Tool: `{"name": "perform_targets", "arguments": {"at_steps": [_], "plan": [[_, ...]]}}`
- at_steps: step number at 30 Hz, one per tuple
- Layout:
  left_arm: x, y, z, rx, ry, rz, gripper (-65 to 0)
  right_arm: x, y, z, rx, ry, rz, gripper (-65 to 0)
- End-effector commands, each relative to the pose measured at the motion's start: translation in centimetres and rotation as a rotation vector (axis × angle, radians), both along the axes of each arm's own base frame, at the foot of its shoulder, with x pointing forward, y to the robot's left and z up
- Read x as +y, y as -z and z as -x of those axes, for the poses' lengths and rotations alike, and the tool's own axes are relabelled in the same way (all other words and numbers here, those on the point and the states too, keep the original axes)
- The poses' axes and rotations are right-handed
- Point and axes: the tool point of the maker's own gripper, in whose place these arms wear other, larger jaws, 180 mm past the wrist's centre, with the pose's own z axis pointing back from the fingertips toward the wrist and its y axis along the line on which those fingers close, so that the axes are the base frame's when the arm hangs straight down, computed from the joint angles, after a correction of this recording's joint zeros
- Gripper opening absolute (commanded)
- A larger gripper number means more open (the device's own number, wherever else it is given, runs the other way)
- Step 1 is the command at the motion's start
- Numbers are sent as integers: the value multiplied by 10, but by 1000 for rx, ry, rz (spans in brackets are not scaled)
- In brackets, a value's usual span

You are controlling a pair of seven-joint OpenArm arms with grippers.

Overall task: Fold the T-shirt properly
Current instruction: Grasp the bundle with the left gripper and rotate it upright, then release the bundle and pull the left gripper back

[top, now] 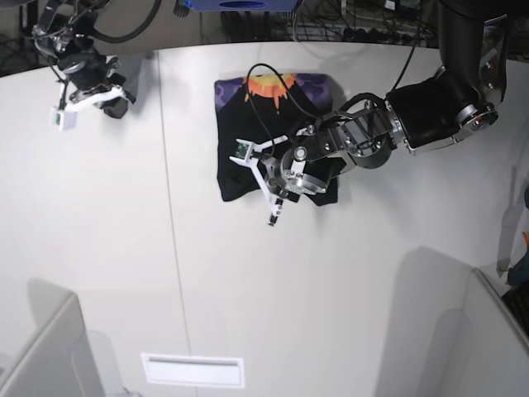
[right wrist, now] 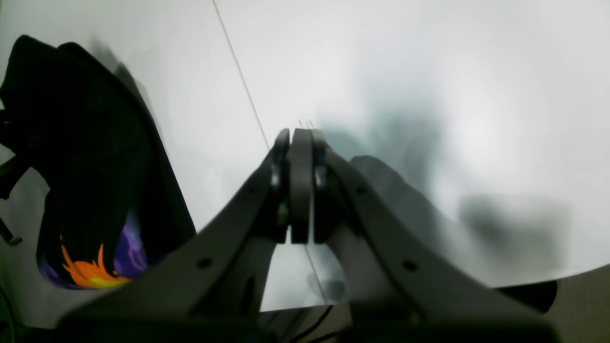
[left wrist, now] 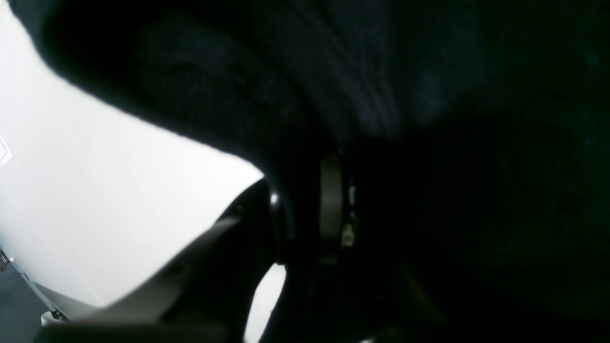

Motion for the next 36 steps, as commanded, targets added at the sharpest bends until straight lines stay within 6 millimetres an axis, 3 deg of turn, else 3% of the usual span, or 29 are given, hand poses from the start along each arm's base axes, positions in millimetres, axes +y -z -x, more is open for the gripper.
{"name": "perform_targets", "arguments": {"at_steps": [1,11,12,15,18,22,26,30,36], "plan": [[-3,-8,-6,-14,7,14,-650,-1,-10,-6,-43,-3,6,-650],[-8,-18,-16,-43,15,23,-650,4,-8,-6,-41,4,-10,-650],[-8,-18,-16,-43,15,23,-620,4,-8,-5,-39,3,-10,-650],[-7,-25,-23,-62,14,22,-425,4,-8,-5,-39,3,-10,-650],[-7,-30,-29,-78,15,21,-268,5,-9,-8,-44,2,-11,-650],[-8,-40,-41,-104,14,26,-160,5,-10,-10,-51,1,-11,-650],[-11,-62,-58,-151,-5,63,-151,5,-11,-13,-57,1,-11,-650],[-21,-99,-71,-216,-35,171,-153,5,-12,-14,-59,3,-11,-650],[-28,-149,-74,-294,-75,332,-178,1,-11,-8,-48,5,3,-650]]}}
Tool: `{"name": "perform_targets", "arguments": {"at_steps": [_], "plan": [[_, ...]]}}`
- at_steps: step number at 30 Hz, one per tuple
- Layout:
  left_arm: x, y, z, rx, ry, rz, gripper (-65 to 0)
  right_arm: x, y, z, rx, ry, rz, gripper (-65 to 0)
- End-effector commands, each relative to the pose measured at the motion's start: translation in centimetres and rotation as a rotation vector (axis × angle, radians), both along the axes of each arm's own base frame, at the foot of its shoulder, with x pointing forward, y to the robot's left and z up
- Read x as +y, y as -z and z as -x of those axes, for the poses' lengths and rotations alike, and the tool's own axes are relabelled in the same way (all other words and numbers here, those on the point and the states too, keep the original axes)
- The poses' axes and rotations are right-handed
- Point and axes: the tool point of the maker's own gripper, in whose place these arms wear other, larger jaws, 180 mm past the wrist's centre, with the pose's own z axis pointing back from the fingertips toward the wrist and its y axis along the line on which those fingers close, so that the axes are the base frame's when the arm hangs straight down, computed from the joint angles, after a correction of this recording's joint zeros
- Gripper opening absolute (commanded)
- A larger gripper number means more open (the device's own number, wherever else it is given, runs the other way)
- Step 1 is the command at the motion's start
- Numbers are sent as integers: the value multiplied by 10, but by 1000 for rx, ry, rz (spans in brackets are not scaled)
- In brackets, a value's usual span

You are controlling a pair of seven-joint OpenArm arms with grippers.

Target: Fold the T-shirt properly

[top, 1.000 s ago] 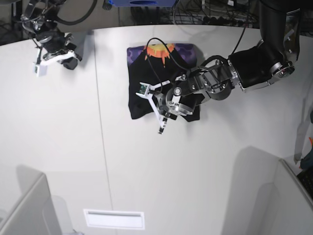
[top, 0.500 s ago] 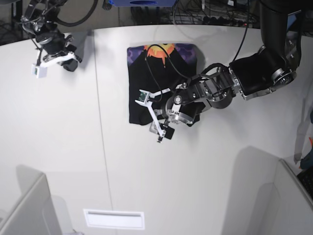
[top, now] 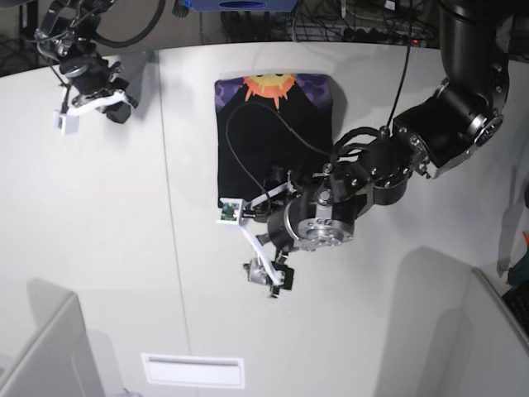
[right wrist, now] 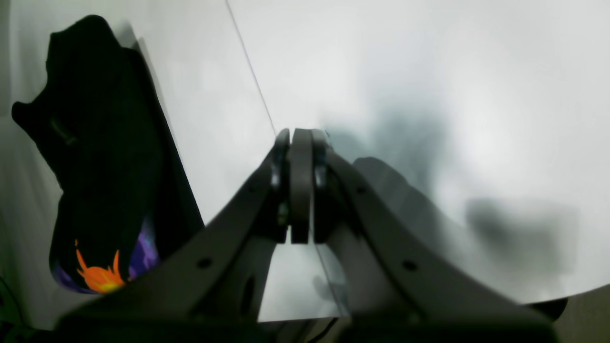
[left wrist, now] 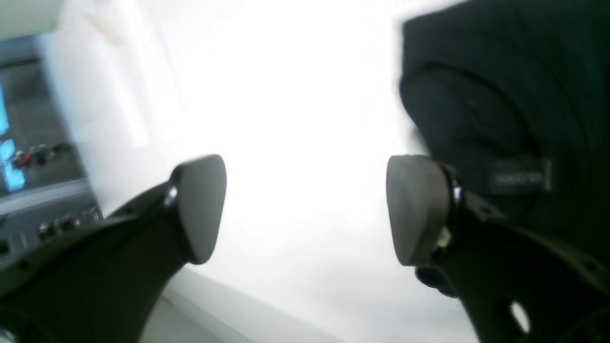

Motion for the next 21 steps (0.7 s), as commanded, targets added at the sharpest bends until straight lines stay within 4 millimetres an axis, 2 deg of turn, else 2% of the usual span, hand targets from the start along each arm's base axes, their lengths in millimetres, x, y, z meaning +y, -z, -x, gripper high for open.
{"name": "perform_targets", "arguments": {"at_steps": [1,3,5,6,11,15,18,21], "plan": [[2,-21,-4,-44,-19,54,-221,-6,-8,2,-24,1,27,-650],[17,-29,3,-41,-84,135,-380,-11,-16,6,-47,7,60,-650],[35,-28,10,-21,-171,212,-624,-19,-20,14,-70,22,98,-650],[48,-24,13,-4,-222,236,-650,-26,-21,17,-80,30,121,-650],[110,9,31,83,-457,290,-650,-41,-22,46,-81,58,186,-650],[134,19,61,189,-543,485,-650,-54,-21,77,-23,27,243,-650],[167,26,87,268,-623,561,-650,-56,-15,110,67,6,252,-650],[202,38,118,339,-724,568,-650,-53,-8,152,185,-15,246,-650]]}}
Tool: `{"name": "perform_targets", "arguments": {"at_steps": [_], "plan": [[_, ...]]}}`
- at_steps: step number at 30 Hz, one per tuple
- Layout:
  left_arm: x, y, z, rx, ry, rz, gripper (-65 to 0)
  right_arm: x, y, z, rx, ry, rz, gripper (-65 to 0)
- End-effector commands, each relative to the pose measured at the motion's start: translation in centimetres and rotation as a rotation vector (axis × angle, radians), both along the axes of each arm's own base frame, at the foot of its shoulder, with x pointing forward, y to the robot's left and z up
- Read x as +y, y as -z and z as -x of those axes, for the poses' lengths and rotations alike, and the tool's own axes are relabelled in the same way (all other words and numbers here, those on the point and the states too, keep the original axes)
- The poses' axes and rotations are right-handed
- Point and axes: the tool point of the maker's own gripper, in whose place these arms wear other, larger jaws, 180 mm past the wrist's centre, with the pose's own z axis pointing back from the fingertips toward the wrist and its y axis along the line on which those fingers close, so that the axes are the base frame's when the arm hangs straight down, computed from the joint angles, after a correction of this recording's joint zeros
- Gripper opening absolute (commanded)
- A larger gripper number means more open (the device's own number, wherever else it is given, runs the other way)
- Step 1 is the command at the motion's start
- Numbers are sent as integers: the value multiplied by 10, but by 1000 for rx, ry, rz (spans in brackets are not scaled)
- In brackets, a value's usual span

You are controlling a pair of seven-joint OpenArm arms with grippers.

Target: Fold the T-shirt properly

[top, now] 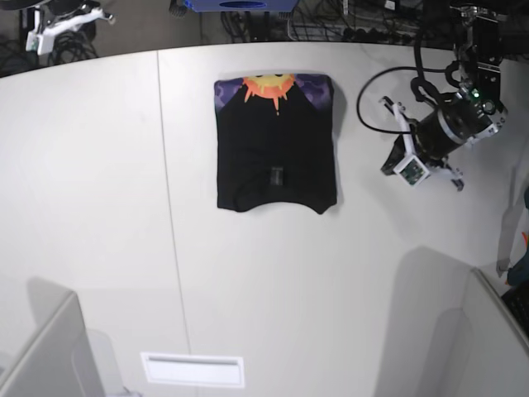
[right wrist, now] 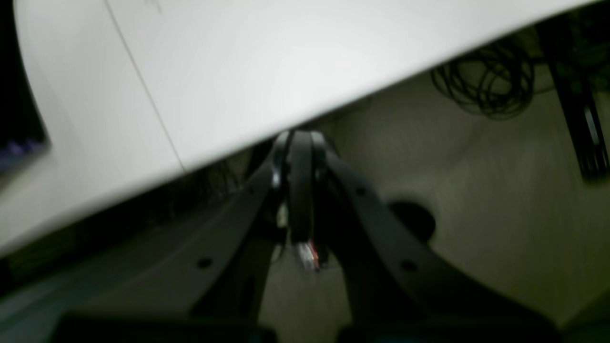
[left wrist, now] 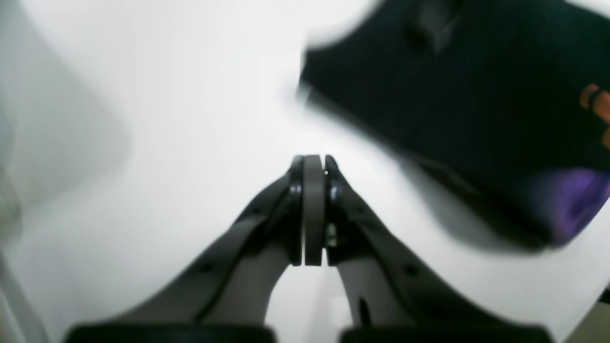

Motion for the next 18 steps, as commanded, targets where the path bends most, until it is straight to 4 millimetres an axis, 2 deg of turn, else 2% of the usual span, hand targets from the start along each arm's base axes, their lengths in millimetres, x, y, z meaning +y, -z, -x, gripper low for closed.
{"name": "perform_targets", "arguments": {"at_steps": [1,3,6,7,10,13,16,18], "plan": [[7,-3,11,7,0,8,-650,0,-3,17,44,-15,1,-650],[33,13,44,93,-57,-36,-650,5,1,50,158,-26,-24,-650],[87,28,113,252,-162,-151,-650,16,7,95,355,-48,-84,-650],[102,30,136,304,-195,-187,-650,18,8,105,417,-64,-103,-650],[122,36,202,442,-302,-213,-650,24,12,123,563,-162,-129,-650],[123,50,256,568,-364,-225,-650,37,29,126,640,-356,-100,-650],[100,88,306,663,-387,-198,-650,63,64,130,661,-591,-78,-650],[81,117,342,724,-356,-188,-650,83,88,145,685,-711,-93,-650]]}}
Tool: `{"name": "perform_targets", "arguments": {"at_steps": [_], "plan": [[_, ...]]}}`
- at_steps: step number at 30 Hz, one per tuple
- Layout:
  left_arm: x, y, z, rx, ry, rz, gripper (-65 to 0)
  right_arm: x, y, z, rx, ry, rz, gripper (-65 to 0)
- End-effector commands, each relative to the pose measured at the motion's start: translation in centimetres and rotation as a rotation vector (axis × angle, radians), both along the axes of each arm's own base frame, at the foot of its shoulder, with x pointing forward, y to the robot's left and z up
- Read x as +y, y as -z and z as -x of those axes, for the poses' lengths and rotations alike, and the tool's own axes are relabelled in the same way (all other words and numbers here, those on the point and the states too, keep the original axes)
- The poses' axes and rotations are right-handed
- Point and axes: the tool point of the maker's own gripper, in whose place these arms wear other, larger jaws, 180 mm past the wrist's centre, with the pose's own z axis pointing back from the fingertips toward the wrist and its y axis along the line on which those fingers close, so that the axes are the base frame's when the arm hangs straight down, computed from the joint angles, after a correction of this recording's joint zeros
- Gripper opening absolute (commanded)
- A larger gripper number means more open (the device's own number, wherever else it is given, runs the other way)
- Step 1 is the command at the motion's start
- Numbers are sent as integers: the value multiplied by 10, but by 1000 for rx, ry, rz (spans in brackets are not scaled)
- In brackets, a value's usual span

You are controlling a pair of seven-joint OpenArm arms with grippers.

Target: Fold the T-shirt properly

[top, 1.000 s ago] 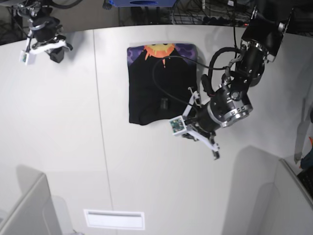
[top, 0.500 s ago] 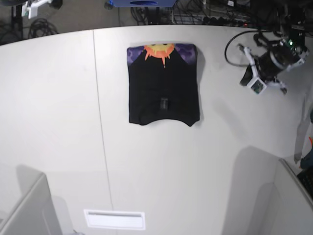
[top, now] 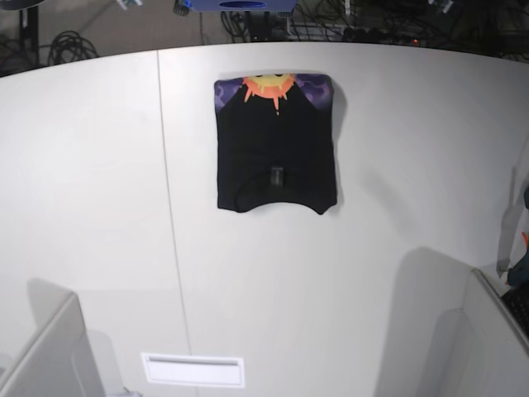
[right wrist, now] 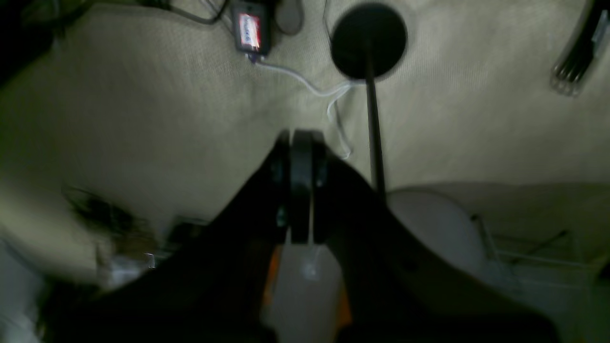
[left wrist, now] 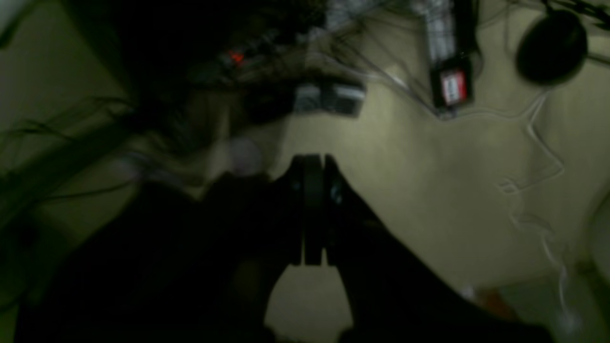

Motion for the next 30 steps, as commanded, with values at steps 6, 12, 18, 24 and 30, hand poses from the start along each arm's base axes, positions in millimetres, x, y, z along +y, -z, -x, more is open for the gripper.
{"name": "perform_targets", "arguments": {"at_steps": [6,12,18,24,30], "plan": [[-27,73,79,129,-55,29,-650,29,59,56,164,-183,-67,-650],[-31,142,107,278,-176,93,-650,53,111,91,192,-81,-78,-650],[-47,177,46,197,-205,215,-650,60,152,87,47,77,-40,-650],[-69,185,34,204,-103,226,-650,60,162,57,-81,123,-31,-650],[-92,195,13,147,-78,220,-650,62,165,44,-104,126,-35,-650]]}}
